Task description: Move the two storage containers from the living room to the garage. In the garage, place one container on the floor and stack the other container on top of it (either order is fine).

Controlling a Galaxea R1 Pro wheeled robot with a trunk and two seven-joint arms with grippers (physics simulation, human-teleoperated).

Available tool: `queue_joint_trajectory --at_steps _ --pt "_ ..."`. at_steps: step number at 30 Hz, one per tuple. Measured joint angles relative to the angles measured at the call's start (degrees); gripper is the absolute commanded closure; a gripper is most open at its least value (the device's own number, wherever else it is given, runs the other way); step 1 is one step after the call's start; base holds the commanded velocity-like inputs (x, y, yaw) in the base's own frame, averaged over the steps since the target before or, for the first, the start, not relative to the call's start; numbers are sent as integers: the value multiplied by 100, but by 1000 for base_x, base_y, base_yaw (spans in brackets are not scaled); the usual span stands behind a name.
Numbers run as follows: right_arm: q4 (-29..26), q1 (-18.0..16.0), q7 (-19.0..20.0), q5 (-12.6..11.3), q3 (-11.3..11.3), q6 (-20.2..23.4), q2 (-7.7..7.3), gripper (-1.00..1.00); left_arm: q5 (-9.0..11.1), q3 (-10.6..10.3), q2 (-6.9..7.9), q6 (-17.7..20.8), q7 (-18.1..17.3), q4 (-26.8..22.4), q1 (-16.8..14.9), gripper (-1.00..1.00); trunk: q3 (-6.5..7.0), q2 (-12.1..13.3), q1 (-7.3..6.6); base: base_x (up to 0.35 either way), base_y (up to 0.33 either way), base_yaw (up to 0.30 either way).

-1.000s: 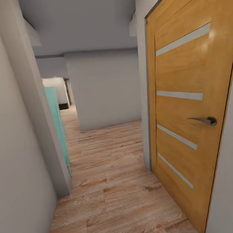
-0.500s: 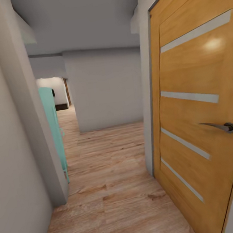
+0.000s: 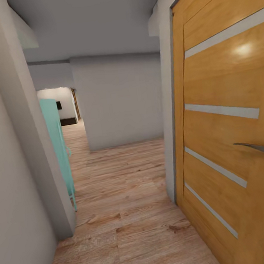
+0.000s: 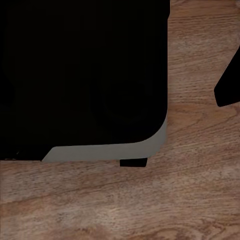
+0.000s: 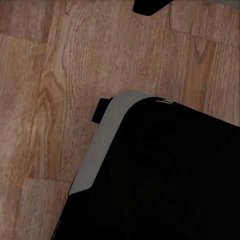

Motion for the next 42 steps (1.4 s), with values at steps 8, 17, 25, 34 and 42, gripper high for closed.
queue_joint_trajectory --at_steps 8,17,25,34,42 --pt "0 1 0 -19 -6 15 18 -100 0 0 0 0 0 0 0 -100 0 0 0 0 0 0" --pt "0 -1 9 -2 -6 26 18 -100 0 0 0 -1 0 0 0 -100 0 0 0 0 0 201" --pt "0 -2 9 -17 -5 27 12 -100 0 0 0 -1 0 -1 0 -100 0 0 0 5 0 229" --pt "0 -1 9 -11 -5 19 12 -100 0 0 8 8 -8 6 0 -100 0 0 -4 260 0 12" --pt "0 1 9 2 -1 24 6 -100 0 0 6 9 -8 3 0 -100 0 0 -4 320 0 0"
